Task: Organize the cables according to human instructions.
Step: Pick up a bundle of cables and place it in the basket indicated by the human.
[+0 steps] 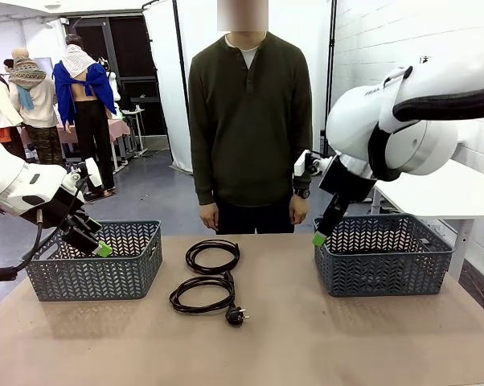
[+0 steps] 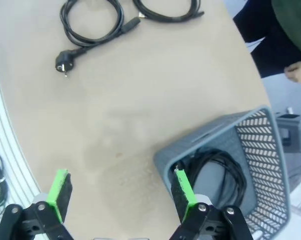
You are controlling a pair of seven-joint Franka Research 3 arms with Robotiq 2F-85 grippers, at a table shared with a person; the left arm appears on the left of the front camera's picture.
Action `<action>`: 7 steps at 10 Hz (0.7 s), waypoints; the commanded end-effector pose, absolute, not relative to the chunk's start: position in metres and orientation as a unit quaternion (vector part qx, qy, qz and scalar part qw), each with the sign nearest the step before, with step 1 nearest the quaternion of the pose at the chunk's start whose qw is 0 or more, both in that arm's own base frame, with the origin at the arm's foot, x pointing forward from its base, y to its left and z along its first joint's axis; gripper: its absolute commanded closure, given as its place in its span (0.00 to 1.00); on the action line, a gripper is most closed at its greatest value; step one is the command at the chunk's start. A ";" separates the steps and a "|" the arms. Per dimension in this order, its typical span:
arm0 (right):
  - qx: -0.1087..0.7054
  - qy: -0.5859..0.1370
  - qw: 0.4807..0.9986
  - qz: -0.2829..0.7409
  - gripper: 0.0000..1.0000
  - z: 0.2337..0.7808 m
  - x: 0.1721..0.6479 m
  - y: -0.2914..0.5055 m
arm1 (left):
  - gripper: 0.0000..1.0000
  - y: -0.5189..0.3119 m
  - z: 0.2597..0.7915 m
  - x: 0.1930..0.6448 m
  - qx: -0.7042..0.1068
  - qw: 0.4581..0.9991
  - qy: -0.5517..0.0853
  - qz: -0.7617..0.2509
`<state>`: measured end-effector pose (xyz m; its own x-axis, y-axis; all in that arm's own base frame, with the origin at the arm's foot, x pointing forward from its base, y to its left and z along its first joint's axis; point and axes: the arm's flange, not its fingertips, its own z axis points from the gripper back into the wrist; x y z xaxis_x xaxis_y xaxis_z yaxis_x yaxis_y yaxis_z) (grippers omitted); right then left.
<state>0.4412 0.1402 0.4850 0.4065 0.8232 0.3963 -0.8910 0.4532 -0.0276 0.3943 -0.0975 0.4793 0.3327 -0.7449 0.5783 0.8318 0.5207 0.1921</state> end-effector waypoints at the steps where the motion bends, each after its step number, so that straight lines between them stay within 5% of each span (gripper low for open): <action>1: 0.108 -0.196 0.829 0.513 0.00 0.471 0.436 0.143 | 0.00 -0.095 0.476 0.392 -0.075 0.814 -0.315 -0.483; 7: 0.105 -0.176 0.831 0.518 0.00 0.473 0.436 0.148 | 0.00 -0.095 0.476 0.392 -0.075 0.814 -0.315 -0.483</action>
